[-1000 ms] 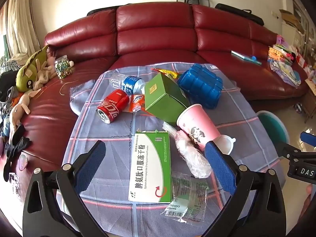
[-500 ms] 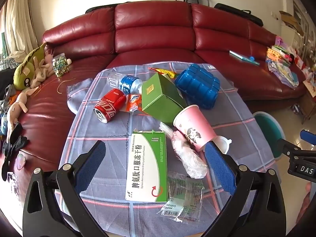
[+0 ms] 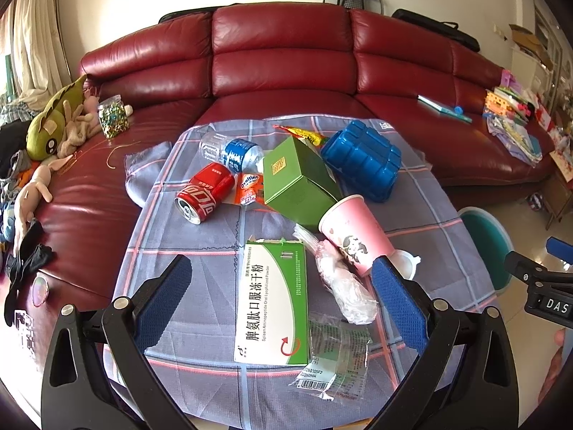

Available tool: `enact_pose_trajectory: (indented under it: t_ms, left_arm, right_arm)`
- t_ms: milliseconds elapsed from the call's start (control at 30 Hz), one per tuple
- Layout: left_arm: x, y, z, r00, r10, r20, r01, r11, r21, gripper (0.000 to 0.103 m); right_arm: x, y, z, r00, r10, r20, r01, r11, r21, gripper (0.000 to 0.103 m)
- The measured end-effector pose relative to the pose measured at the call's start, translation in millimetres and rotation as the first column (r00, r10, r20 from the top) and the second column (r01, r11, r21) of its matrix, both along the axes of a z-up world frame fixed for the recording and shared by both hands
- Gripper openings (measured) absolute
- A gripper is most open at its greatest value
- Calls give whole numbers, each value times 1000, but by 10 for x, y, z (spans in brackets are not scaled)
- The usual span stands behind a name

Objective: Collect trash

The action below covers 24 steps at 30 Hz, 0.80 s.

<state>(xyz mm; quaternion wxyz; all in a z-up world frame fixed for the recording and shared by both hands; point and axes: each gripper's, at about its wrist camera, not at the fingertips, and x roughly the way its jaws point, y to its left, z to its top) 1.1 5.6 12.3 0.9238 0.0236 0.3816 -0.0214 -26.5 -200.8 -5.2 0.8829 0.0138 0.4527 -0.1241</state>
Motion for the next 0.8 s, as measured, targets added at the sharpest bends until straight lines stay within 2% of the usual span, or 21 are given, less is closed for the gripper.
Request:
enact_pose_trajectory:
  t_ms: [800]
  left_arm:
    - [-14, -9, 17, 1000, -9, -5, 9, 1000, -4, 100]
  right_arm:
    - [-26, -74, -7, 1000, -18, -11, 18, 1000, -3, 97]
